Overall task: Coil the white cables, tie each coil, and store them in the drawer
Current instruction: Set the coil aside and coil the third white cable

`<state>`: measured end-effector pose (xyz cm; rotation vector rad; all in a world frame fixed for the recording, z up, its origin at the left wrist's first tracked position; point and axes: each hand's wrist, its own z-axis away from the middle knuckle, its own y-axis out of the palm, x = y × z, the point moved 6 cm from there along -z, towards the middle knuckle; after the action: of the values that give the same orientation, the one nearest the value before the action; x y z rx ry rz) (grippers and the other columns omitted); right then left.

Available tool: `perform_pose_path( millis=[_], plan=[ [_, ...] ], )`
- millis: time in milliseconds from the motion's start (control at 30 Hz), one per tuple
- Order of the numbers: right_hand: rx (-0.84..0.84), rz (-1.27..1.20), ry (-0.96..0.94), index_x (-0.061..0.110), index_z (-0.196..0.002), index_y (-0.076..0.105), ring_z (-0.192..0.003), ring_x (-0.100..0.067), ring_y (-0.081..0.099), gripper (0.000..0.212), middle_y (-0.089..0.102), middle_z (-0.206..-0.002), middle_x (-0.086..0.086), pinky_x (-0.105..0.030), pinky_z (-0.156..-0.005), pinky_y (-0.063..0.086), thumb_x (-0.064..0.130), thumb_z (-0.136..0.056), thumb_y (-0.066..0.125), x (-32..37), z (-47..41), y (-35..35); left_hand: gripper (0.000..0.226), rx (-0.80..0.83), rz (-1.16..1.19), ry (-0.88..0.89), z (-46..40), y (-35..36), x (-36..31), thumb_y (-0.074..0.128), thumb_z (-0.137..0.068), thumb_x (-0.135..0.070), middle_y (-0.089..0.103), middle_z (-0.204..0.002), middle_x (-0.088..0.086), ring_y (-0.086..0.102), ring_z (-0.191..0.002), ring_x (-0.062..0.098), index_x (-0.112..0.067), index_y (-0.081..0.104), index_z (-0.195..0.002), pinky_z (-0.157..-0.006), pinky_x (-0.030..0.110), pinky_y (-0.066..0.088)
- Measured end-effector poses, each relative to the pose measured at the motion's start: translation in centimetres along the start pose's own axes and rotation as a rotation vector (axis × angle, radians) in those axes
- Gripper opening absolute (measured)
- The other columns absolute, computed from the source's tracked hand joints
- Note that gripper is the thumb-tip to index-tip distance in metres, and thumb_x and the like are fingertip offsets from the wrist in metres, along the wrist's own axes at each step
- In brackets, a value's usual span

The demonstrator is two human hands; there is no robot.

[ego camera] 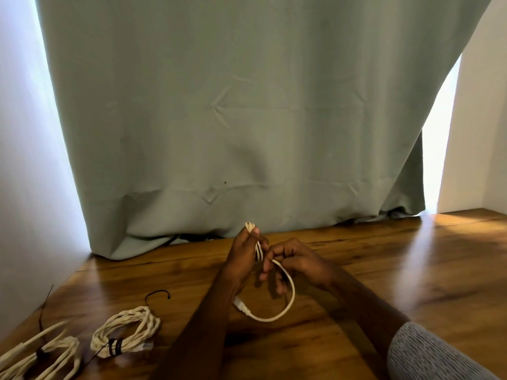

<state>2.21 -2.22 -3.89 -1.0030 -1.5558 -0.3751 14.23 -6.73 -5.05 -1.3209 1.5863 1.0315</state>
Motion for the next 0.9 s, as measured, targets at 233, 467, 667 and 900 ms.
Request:
perform_pose_path(
  millis=[233, 467, 667, 900],
  plan=[
    [0.011, -0.084, -0.034, -0.007, -0.115, 0.063, -0.069, -0.024, 0.075, 0.028, 0.072, -0.111, -0.027, -0.03, -0.057, 0.059, 0.01, -0.093, 0.064, -0.1, -0.1, -0.2, 0.031, 0.014, -0.047, -0.102, 0.0, -0.6, 1.1, 0.045, -0.104, -0.034, 0.057, -0.068, 0.005, 0.054, -0.058, 0.015, -0.01, 0.055, -0.088, -0.056, 0.029, 0.044],
    [-0.257, 0.086, -0.08, -0.004, -0.088, 0.07, -0.04, -0.016, 0.054, 0.03, 0.072, -0.073, -0.018, -0.021, -0.038, 0.037, 0.021, -0.101, 0.058, 0.6, 0.2, -1.7, 0.037, 0.209, -0.065, -0.111, 0.9, 1.0, 1.0, 0.046, -0.102, -0.043, 0.061, -0.065, 0.016, 0.053, -0.048, 0.024, -0.012, 0.063, -0.09, -0.049, 0.029, 0.04],
    [-0.426, -0.001, -0.059, -0.001, -0.086, 0.071, -0.034, -0.016, 0.043, 0.033, 0.062, -0.058, -0.014, -0.021, -0.036, 0.03, 0.025, -0.102, 0.057, 0.4, 0.0, -2.1, 0.053, 0.254, -0.138, -0.145, 1.0, 2.3, 1.3, 0.035, -0.104, -0.044, 0.054, -0.06, 0.012, 0.038, -0.04, 0.018, -0.016, 0.06, -0.067, -0.049, 0.031, 0.025],
    [-0.622, -0.194, -0.018, 0.006, -0.075, 0.068, -0.03, -0.012, 0.032, 0.033, 0.049, -0.049, -0.007, -0.017, -0.035, 0.023, 0.028, -0.099, 0.061, 0.1, 0.3, -3.6, 0.043, 0.294, -0.155, -0.186, 1.1, 3.4, 2.4, 0.039, -0.096, -0.056, 0.049, -0.064, 0.012, 0.033, -0.04, 0.017, -0.018, 0.059, -0.09, -0.046, 0.027, 0.025]
  ],
)
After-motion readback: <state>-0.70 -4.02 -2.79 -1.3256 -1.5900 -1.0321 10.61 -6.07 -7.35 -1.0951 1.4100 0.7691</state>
